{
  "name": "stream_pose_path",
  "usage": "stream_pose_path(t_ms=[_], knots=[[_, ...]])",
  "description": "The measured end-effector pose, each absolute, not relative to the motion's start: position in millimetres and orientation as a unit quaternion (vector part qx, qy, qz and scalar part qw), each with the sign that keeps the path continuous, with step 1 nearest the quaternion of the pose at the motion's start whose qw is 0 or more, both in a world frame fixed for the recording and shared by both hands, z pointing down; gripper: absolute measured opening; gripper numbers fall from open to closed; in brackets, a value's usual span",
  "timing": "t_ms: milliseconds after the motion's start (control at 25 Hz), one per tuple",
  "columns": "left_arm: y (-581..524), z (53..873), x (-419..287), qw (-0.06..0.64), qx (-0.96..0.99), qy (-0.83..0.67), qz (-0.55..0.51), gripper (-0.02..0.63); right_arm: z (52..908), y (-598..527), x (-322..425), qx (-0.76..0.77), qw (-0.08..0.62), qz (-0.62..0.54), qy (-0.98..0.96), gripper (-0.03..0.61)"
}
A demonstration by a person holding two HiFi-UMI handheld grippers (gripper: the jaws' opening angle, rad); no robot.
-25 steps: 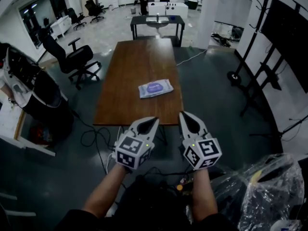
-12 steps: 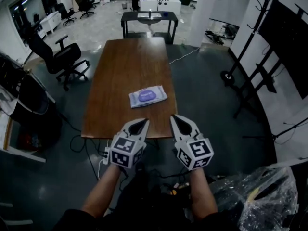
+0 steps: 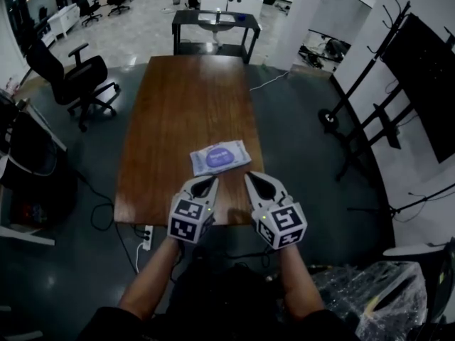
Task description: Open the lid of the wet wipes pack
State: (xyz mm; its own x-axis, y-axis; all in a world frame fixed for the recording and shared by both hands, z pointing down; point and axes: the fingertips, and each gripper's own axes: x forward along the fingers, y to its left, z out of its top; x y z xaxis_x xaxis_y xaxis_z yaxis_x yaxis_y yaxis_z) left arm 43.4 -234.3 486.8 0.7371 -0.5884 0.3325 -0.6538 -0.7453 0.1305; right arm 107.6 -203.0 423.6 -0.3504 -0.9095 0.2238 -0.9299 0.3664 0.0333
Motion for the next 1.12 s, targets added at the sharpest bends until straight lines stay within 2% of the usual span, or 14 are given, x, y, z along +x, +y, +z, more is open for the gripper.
stream_pose_path(t_ms=[400, 720, 880, 1120], knots=[[-300.2, 520.5, 64.7, 0.101, 0.922, -0.332, 0.172, 0.003, 491.6, -283.7, 134.5, 0.55, 0.17, 0.091, -0.813, 0.011], [-343.3, 572.8, 91.5, 0.096, 0.909, -0.322, 0.248, 0.005, 555.3, -337.5, 161.7, 0.52, 0.213, 0.136, -0.816, 0.011], [-359.1, 600.5, 101.5, 0.084, 0.904, -0.299, 0.294, 0.1, 584.4, -359.0, 168.2, 0.503, 0.238, 0.149, -0.817, 0.011], [-369.5, 625.4, 107.4, 0.035, 0.899, -0.256, 0.353, 0.207, 616.4, -371.1, 172.0, 0.485, 0.267, 0.18, -0.813, 0.011]])
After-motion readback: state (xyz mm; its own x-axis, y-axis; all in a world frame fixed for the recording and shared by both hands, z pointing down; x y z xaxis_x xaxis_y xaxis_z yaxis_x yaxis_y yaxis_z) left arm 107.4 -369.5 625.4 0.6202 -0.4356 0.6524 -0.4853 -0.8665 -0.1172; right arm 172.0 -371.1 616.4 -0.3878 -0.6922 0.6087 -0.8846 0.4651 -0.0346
